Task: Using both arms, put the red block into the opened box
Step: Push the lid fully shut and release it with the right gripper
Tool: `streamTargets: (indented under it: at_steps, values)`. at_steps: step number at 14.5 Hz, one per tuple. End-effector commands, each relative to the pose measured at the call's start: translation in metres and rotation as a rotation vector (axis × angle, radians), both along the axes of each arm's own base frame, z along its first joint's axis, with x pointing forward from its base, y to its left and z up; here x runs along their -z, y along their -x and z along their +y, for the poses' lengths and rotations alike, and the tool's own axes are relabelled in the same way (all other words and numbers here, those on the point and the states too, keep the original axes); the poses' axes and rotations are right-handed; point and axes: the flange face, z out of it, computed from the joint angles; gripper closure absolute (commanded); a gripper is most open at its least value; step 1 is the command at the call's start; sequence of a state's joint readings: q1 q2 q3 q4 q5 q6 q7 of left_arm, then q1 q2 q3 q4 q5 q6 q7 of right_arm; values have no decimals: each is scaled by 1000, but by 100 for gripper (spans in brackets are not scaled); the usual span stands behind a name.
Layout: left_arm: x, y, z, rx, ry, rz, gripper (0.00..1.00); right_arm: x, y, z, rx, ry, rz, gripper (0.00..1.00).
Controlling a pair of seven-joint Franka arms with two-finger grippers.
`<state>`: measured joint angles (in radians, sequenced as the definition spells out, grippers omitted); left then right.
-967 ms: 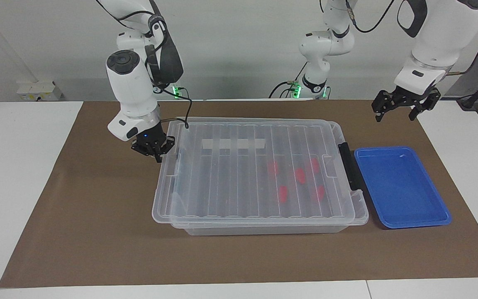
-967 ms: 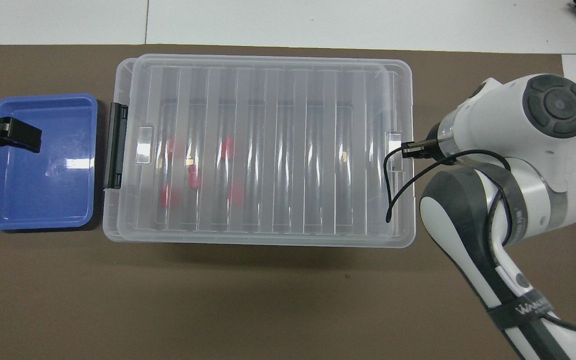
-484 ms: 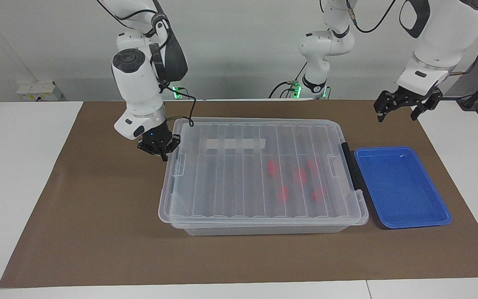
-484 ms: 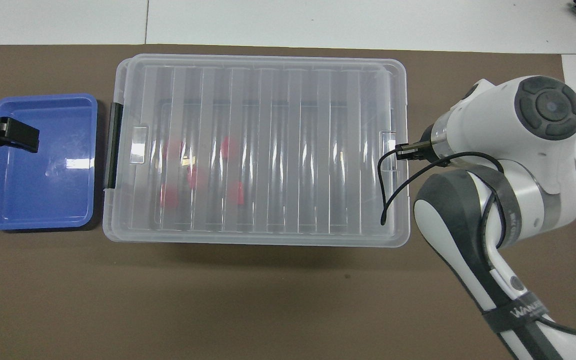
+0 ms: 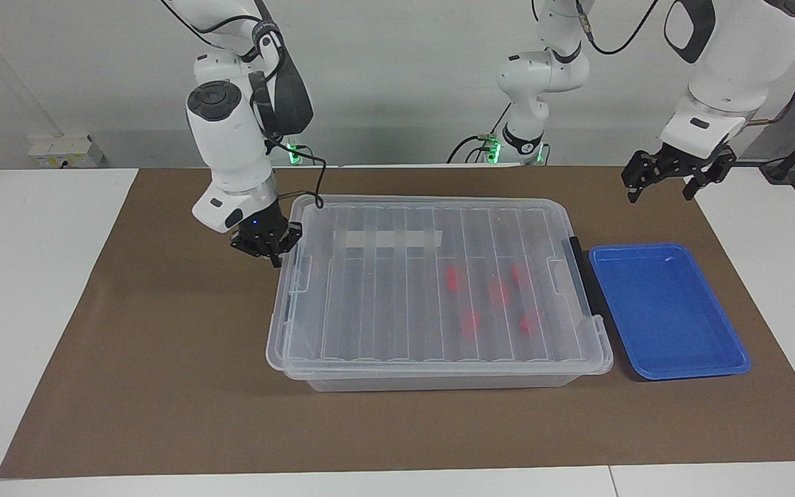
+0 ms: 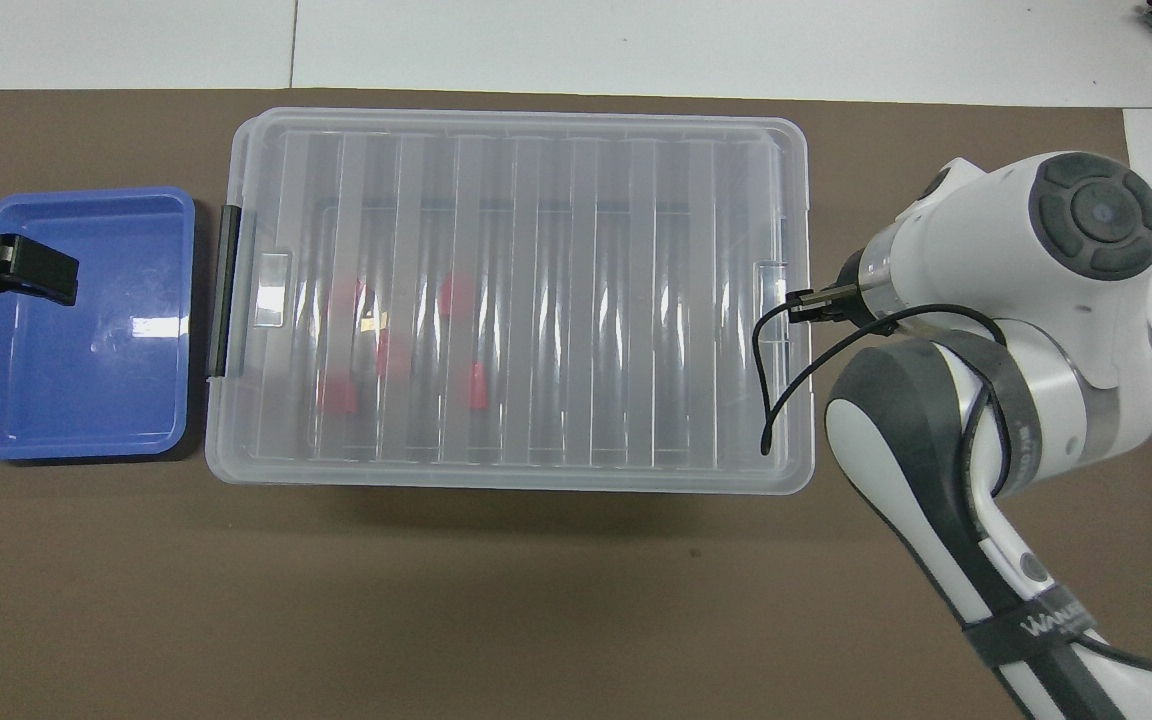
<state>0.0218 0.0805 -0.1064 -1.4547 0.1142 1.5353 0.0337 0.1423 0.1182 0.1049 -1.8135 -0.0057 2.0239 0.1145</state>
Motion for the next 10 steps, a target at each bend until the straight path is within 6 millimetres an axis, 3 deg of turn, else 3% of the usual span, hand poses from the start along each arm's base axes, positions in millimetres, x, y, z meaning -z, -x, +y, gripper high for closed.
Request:
streamTargets:
  at_steps: [1,6,10]
  values:
    - [0,6,4,-3,16,10,0,1,2,5,-24,-26,-3,100]
    - [0,6,4,-3,16,10,0,-3,4,5,-15,-25,-2,100]
    - [0,6,4,-3,17,8,0,-21,11,-15,23,-18,14,100]
